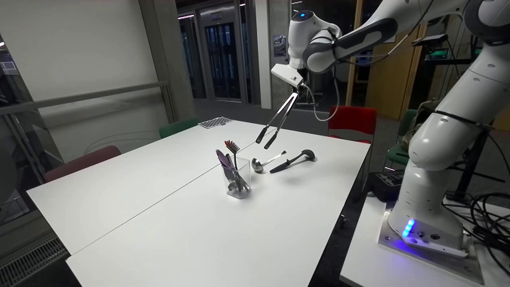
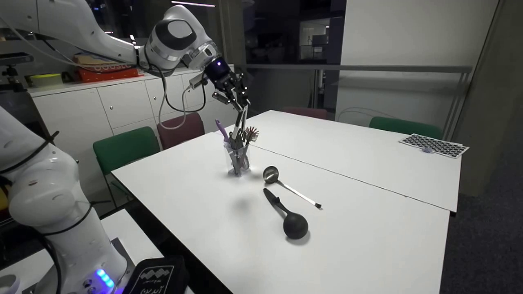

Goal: Put the black tongs in the cutlery holder.

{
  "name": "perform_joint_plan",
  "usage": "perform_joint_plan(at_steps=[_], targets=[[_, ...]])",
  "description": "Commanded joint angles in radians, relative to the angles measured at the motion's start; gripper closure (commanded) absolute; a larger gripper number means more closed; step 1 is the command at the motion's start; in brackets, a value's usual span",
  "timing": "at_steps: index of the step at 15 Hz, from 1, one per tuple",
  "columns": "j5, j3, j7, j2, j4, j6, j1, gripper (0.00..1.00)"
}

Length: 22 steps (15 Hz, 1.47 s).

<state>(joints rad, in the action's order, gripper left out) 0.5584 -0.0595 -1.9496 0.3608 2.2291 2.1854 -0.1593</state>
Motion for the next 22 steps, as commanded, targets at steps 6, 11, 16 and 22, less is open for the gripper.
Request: perform_joint_plan(at_steps=[6,11,16,22], targets=[[0.146,-0.035,-0.016,-0.005,-0.042,-0.128,-0.01,0.92],[0.257,-0.062,0.006,-0.042,-0.1,-0.215,0.022,0.92],[0.299,-0.072,0.029,-0.114,-0.182,-0.247,0.074,0.92],[0.321,-0.066,0.039,-0.225,-0.295,-0.26,0.12,0.92]])
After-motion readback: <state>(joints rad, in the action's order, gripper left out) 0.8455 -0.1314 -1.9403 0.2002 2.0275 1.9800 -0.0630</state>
